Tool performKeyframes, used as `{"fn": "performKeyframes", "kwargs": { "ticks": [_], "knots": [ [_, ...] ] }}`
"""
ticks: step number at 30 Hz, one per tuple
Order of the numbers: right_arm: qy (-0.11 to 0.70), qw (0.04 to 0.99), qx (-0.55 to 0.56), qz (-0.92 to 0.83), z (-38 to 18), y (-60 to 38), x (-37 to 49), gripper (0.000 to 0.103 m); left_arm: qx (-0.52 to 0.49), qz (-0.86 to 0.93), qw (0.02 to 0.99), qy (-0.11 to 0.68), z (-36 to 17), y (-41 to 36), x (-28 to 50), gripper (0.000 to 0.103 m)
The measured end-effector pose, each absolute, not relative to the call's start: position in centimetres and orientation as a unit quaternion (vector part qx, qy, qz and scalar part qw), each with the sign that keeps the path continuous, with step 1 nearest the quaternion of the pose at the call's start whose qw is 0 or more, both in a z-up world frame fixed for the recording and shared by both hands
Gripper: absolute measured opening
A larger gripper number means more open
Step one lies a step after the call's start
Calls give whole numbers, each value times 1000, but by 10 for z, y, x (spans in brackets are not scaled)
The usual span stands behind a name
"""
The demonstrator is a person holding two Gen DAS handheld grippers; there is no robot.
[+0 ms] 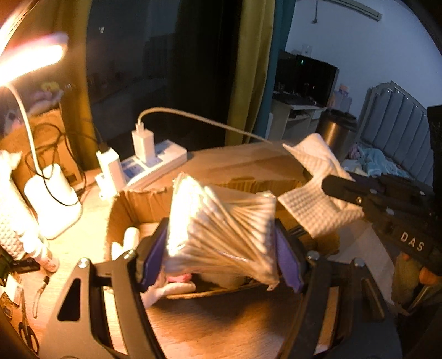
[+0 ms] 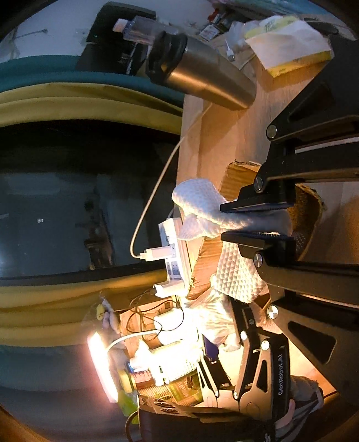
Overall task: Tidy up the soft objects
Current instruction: 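Carry the cotton swab bag and white cloth over the cardboard box, then lower the swab bag and cloth into the box and open both tools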
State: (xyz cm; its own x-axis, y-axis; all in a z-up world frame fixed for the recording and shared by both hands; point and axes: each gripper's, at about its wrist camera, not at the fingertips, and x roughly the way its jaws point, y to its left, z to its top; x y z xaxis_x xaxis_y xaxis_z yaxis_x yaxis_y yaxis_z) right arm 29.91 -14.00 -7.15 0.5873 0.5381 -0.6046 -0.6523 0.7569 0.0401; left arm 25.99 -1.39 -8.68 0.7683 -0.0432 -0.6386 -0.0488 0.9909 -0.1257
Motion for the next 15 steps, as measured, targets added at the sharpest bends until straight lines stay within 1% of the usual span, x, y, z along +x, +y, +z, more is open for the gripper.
{"fn": "performKeyframes", "kwargs": {
  "ticks": [15],
  "knots": [
    [356, 860, -100, 351, -119, -116, 324, 14, -70, 4, 916, 395, -132, -14, 289, 72]
  ]
}}
